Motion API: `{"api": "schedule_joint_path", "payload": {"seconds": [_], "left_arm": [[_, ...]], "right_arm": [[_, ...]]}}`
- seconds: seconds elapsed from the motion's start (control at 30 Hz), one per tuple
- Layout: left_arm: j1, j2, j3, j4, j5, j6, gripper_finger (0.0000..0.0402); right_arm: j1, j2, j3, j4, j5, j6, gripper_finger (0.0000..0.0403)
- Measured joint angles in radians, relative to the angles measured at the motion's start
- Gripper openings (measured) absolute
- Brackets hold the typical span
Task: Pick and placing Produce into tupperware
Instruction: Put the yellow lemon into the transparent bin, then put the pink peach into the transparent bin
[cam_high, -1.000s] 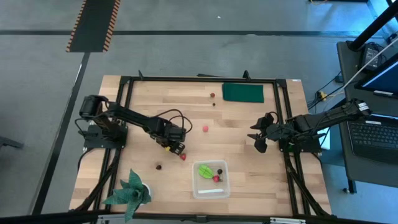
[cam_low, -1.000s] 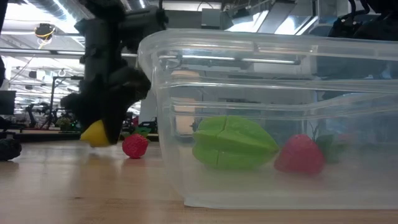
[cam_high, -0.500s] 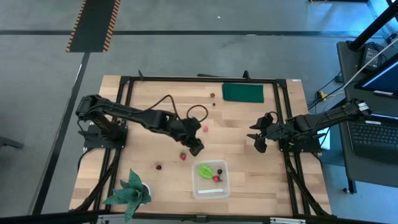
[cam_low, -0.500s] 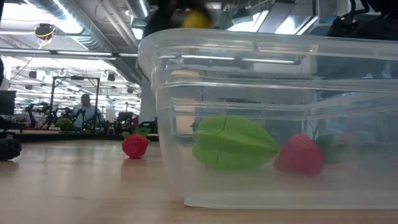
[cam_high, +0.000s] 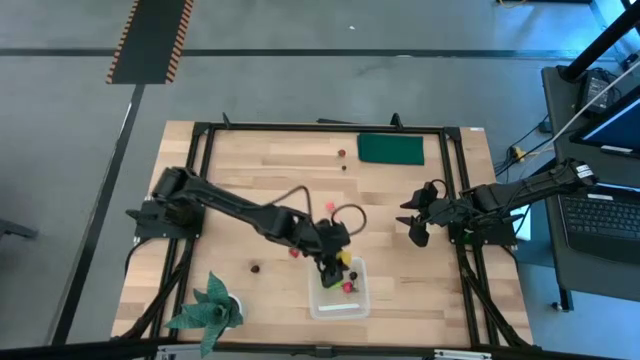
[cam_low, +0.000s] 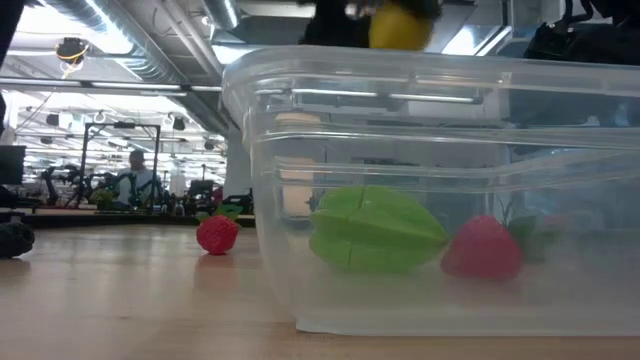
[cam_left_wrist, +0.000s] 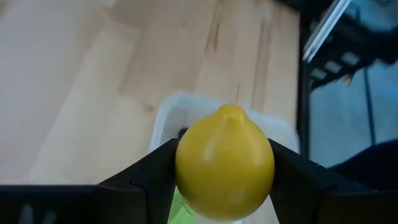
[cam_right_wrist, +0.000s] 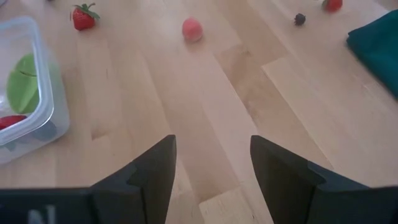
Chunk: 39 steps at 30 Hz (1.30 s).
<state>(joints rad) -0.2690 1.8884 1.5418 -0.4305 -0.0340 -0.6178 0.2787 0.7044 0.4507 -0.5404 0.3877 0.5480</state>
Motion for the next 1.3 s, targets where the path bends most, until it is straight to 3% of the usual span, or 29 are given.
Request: {"api": "schedule_joint_path", "payload": {"seconds": [0.4,0.9,1.3], "left_arm": [[-0.022,0.179,0.000,-0.007,0.065,-0.008,0.0206],[-0.011,0.181,0.001,-0.003,0.090,-0.035,0.0207],[0.010,0.181,0.001,0.001,0.174,-0.052,0.0281]], "right_arm": [[0.000,0.000,0.000,0.002,-0.001,-0.006,0.0208],[0.000,0.000,0.000,-0.002,-0.001,-0.011,0.0208],[0.000,0.000,0.000,-0.002,-0.001,-0.029,0.0208]]}}
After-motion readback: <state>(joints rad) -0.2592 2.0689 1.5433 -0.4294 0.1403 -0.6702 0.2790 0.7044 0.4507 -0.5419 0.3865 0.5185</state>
